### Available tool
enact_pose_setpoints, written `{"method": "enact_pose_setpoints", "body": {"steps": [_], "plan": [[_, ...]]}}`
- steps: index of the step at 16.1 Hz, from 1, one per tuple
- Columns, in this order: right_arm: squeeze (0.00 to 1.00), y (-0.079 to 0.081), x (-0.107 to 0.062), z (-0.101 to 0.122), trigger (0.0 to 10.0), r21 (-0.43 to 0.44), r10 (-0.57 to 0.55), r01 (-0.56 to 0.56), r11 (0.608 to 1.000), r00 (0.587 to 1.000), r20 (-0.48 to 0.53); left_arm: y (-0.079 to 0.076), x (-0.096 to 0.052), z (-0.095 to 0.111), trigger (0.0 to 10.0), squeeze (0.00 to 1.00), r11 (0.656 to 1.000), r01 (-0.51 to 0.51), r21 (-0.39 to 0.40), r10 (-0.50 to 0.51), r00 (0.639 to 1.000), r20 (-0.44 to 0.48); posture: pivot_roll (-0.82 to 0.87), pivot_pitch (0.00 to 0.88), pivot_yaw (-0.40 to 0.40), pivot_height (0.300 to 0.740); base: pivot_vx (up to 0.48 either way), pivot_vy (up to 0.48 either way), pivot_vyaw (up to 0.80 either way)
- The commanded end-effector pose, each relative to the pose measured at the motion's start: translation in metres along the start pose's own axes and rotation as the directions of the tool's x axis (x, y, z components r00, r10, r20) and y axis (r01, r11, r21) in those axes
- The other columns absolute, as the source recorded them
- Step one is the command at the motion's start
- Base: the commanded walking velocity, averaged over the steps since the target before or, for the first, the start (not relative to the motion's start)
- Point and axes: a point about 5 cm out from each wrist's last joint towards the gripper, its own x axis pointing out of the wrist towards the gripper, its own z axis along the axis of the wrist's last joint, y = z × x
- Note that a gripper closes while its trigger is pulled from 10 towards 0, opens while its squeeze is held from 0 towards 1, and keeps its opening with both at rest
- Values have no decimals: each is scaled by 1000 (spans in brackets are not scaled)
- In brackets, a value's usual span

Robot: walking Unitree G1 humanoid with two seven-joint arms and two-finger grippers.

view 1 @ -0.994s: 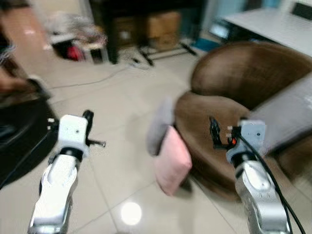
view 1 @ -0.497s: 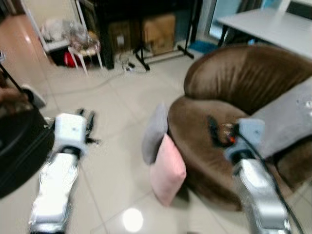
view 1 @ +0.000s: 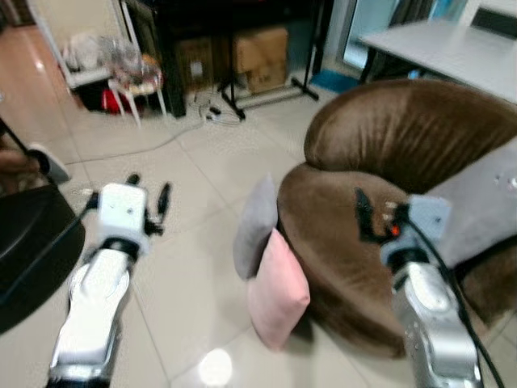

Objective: Move the pillow to the sofa from floor

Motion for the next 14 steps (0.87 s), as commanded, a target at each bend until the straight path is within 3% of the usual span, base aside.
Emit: {"method": "enact_pose_setpoints", "body": {"steps": [1, 7, 9, 11, 14], "plan": [[1000, 2, 1, 2, 10000, 21, 0, 0, 1000, 1000, 10, 4, -1, -3, 10000, 898, 1000, -5, 11, 5, 1000, -12, -72, 0, 8, 740, 0, 0, 0], [1000, 3, 0, 2, 10000, 33, -7, 7, 999, 1000, 24, 2, 3, -2, 10000, 910, 1000, 19, 5, -19, 1000, -2, -77, 0, 15, 740, 257, 0, 0], [1000, 1, -2, -2, 10000, 27, -28, 28, 999, 999, -17, 1, 4, -2, 10000, 902, 1000, 29, 2, -29, 1000, 0, -83, 0, 26, 740, 283, 0, 0], [1000, 1, -3, -4, 10000, 32, -34, 35, 999, 999, -26, -1, 5, -2, 10000, 894, 999, 37, 1, -37, 999, 2, -85, 0, 30, 740, 283, 0, -800], [1000, 1, -4, -4, 10000, 23, -30, 30, 999, 999, -12, -1, 5, -2, 10000, 894, 999, 42, 2, -42, 999, 4, -85, 0, 30, 740, 282, 0, 0]]}}
